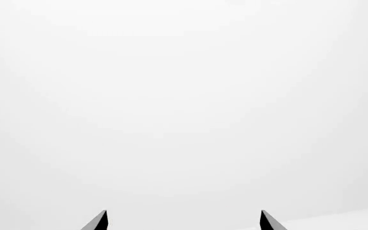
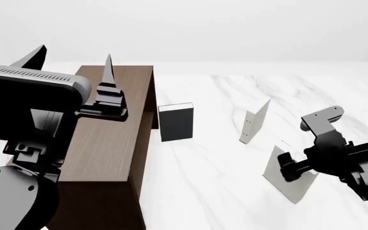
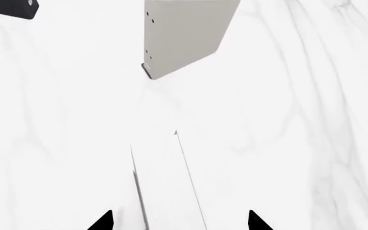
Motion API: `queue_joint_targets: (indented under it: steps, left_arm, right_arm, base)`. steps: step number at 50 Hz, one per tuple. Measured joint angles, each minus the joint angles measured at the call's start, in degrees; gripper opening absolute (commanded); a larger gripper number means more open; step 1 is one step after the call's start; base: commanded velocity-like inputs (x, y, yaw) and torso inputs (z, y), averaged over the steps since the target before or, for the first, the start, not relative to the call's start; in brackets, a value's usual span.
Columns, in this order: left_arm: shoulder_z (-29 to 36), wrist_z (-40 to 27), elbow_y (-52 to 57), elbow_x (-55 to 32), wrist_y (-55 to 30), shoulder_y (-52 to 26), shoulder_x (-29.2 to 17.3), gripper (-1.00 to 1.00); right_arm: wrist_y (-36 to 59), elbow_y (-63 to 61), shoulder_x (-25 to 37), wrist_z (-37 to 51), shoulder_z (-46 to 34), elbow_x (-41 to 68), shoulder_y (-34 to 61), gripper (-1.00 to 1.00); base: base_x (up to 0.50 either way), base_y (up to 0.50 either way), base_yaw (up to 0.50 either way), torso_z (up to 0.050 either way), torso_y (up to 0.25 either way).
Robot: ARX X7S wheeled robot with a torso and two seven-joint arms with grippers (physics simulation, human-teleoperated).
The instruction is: Pick up the book on the right and place it under the cabinet shelf.
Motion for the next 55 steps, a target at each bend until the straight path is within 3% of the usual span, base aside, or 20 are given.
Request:
queue_joint_targets:
  steps: [39, 40, 55]
  left_arm:
    - [1.2, -1.39, -0.37, -1.16, -0.59, -1.56, -0.44, 1.0]
    - [1.24, -1.43, -0.38, -1.19, -0.61, -1.63, -0.44, 1.0]
    - [1.88, -1.87, -0.81, -1.33, -0.15, -1.77, -0.61, 1.0]
  right_arm:
    - [-6.49, 8.16, -1.89, -0.45, -1.75, -1.49, -1.76, 1.0]
    - [-6.54, 8.22, -1.89, -0.46, -1.76, -1.49, -1.74, -1.0]
    - [-7.1, 7.81, -1.65, 0.29, -1.57, -1.2, -1.97, -1.0]
  base:
    - [0.0, 0.0, 0.0, 0.0, 0.0]
    - [0.0, 0.0, 0.0, 0.0, 0.0]
    - [0.0, 0.0, 0.0, 0.0, 0.0]
